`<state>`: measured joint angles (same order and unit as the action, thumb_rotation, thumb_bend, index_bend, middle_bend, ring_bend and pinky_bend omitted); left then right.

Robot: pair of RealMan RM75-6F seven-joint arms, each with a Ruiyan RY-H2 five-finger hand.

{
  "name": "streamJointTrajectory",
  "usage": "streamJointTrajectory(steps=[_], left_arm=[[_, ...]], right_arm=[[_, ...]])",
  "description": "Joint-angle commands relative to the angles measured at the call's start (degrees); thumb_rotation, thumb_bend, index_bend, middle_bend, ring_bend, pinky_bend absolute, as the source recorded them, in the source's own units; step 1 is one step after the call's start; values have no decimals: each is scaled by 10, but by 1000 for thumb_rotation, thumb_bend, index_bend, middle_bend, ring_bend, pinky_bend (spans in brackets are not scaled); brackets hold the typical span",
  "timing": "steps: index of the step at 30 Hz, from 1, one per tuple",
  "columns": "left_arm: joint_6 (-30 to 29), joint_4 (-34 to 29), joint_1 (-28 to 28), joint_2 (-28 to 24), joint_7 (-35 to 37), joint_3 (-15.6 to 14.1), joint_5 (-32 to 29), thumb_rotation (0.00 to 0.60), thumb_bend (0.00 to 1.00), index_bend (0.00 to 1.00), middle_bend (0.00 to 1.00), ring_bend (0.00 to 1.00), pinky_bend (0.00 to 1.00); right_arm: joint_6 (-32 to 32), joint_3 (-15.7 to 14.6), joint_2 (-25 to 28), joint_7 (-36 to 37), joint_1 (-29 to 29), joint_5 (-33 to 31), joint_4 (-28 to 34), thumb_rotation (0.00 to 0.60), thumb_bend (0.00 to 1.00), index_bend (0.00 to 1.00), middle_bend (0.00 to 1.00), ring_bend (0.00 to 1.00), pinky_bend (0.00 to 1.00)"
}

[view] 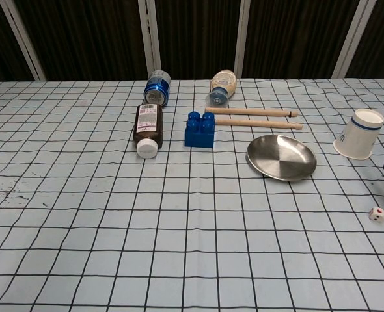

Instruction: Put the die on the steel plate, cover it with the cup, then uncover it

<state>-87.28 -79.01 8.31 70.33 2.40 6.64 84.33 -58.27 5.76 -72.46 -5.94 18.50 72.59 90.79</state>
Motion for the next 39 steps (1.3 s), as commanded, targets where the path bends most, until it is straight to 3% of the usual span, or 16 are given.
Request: streamJointTrajectory(steps=[1, 15, 39], left_arm=[[2, 0, 1, 1, -2, -1, 0, 600, 692, 229, 0, 0, 156], [6, 3, 4, 6, -12, -1, -3, 600, 692, 229, 0, 0, 156], [14, 7, 7, 12, -25, -2, -8, 600, 693, 231, 0, 0, 155]], right_arm=[[3, -5, -6, -1, 2, 1, -7, 600, 0, 329, 113, 130, 0], [10, -14, -42, 14, 17, 17, -46, 600, 3, 352, 113, 130, 0], [19, -16, -66, 23, 33, 15, -79, 600, 209, 442, 138, 130, 0]])
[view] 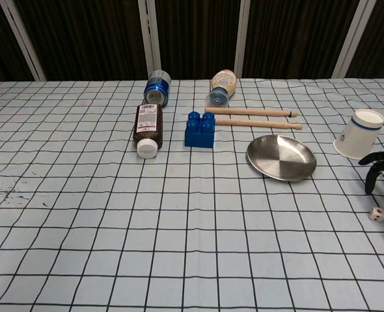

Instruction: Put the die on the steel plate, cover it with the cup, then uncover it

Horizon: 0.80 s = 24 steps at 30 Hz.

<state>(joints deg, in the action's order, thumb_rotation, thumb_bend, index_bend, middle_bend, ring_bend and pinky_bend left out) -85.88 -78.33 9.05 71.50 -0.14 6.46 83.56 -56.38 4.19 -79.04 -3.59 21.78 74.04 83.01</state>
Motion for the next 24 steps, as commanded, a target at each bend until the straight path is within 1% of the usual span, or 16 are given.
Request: streamJointTrajectory(steps=[1, 8, 10, 24], left_arm=[[0, 0, 0, 0, 0, 0, -1, 600, 693, 232, 0, 0, 155], [0, 1, 0, 0, -1, 0, -1, 600, 693, 235, 0, 0, 155], [1, 1, 0, 1, -1, 0, -2, 600, 692, 236, 0, 0, 155], [4, 2, 2, 3, -7, -1, -2, 600, 692, 237, 0, 0, 156]], right_arm=[[1, 0, -2, -1, 2, 0, -2, 600, 219, 443, 139, 130, 0], [3, 0, -6, -2, 6, -2, -7, 600, 308, 460, 145, 130, 0], [3, 0, -6, -2, 7, -2, -7, 600, 319, 460, 145, 130, 0], [1, -9, -2, 5, 4, -1, -7, 600, 320, 460, 145, 130, 0]])
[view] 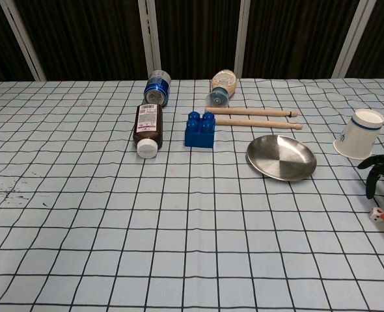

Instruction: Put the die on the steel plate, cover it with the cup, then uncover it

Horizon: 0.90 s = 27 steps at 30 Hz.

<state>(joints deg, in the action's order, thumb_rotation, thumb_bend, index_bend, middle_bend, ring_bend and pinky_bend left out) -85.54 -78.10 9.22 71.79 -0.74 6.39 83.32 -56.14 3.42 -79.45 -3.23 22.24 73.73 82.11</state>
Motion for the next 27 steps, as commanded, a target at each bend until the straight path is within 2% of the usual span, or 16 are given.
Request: streamJointTrajectory(steps=[1, 27], left_arm=[[1, 0, 1, 1, -2, -1, 0, 600, 692, 237, 0, 0, 156], [4, -1, 1, 2, -9, -2, -2, 600, 693, 240, 0, 0, 156]], right_arm=[[-1, -2, 2, 1, -1, 3, 3, 600, 319, 460, 145, 130, 0], [11, -6, -12, 11, 6, -3, -21, 600, 321, 490, 145, 130, 0]])
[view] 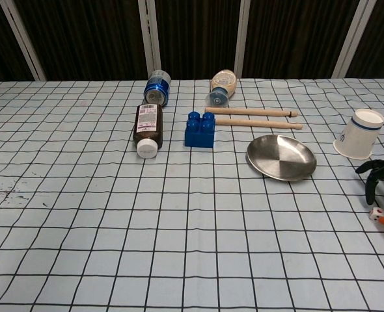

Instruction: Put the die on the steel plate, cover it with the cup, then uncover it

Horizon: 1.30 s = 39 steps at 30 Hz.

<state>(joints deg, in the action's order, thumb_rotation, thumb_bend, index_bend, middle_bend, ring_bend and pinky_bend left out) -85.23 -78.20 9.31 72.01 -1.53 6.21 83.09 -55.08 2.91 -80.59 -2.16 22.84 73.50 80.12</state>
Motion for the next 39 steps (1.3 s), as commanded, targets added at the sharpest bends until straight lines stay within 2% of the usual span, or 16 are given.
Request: streamJointTrajectory(steps=[1, 39], left_arm=[[1, 0, 0, 0, -1, 0, 0, 600, 693, 240, 0, 0, 156], [1, 3, 0, 2, -3, -1, 0, 600, 692, 242, 0, 0, 155]], right_arm=[[0, -1, 0, 1, -1, -1, -2, 600, 320, 491, 145, 130, 0], [0, -2, -6, -2, 1, -1, -3, 600, 320, 529, 157, 130, 0]])
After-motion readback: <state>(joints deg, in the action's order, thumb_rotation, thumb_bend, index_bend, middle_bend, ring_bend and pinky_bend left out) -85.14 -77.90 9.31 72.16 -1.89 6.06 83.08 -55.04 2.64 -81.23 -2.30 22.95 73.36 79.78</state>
